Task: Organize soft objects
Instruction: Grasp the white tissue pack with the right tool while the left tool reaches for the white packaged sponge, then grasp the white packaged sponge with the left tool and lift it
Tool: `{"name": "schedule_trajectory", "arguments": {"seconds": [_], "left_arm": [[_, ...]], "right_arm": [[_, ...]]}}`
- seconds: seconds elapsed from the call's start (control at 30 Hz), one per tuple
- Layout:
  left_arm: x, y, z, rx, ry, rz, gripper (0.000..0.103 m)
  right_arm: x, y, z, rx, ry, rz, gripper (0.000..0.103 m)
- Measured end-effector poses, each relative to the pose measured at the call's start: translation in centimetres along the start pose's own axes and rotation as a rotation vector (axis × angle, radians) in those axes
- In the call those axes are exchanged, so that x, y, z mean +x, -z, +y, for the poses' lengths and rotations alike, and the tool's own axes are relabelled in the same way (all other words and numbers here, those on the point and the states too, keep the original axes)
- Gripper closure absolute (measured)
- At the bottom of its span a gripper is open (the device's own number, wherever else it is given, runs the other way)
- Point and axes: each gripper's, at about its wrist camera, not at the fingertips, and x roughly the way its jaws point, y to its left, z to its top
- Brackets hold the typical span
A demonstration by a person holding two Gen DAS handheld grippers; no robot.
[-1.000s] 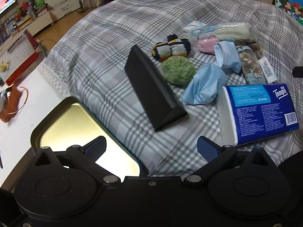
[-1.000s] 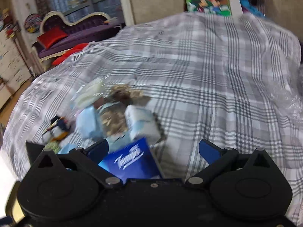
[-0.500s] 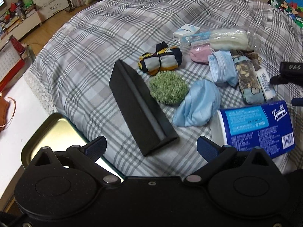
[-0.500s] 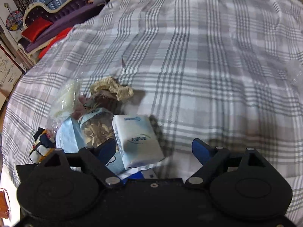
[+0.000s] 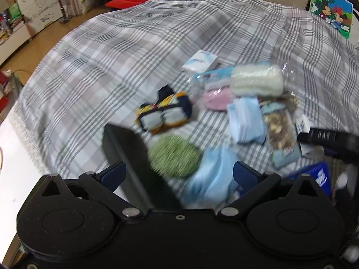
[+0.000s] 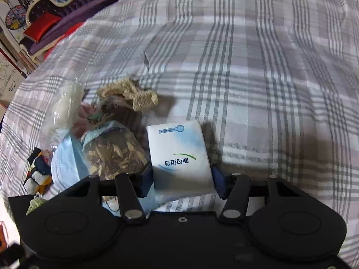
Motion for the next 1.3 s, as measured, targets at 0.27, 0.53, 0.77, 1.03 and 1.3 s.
{"name": "schedule_trajectory", "arguments": {"seconds": [0.27, 0.53, 0.77, 1.03, 1.3], "left_arm": [[3.3, -3.9, -3.9, 0.097, -0.063, -0.013, 0.005], [5.8, -6.9, -7.4, 0.32, -0.134, -0.182, 0.005], [8.1, -10.4, -9.5, 0.545, -0.02, -0.238, 0.005], [13.5, -14.2, -10.9, 0.496, 0.134, -0.054, 0.005], [17.0, -15.7, -10.7, 0.373, 0.258, 0.102, 0.023]], "right_arm": [[-2.1, 0.4, 0.0, -0.001, 0.018, -0.135, 0.052], [-1.0, 0.4, -0.1, -0.006, -0.006, -0.099, 0.052], [-0.3, 0.3, -0.6, 0.024, -0.037, -0.079, 0.052], [0.7, 0.2, -1.0, 0.05, -0.054, -0.072, 0.052], [1.1, 0.4, -0.7, 0.031, -0.046, -0.108, 0.052]]}}
